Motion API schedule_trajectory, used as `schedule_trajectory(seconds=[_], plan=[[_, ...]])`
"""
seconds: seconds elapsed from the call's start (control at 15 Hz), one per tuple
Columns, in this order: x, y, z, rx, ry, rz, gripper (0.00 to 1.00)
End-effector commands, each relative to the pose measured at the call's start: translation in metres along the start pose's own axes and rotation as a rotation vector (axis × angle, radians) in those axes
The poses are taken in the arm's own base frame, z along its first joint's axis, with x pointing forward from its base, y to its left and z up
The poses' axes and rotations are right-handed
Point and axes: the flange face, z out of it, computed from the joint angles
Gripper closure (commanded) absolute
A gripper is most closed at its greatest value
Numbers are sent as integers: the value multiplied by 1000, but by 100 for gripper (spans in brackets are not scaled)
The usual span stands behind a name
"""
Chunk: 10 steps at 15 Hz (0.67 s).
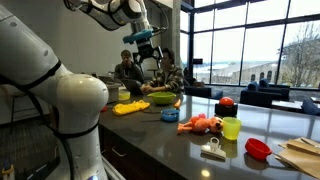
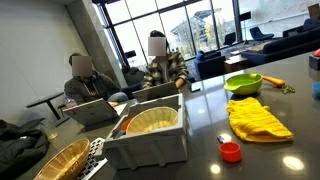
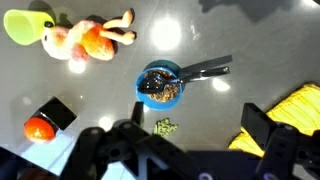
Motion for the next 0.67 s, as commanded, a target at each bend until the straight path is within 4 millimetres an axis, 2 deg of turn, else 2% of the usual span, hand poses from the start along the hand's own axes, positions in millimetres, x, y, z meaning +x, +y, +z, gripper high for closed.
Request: schedule_trajectory(seconds=[0.0, 0.13, 0.2, 0.33, 0.47, 0.6], plan=[[2, -4, -5, -8, 16, -14, 0], [1, -3, -7, -11, 25, -23, 0], [-11, 5, -3, 13, 25, 15, 0], [-11, 10, -13, 13, 63, 24, 0], [4, 9, -35, -20, 120, -9, 0], [32, 2, -65, -75, 185, -66, 0]])
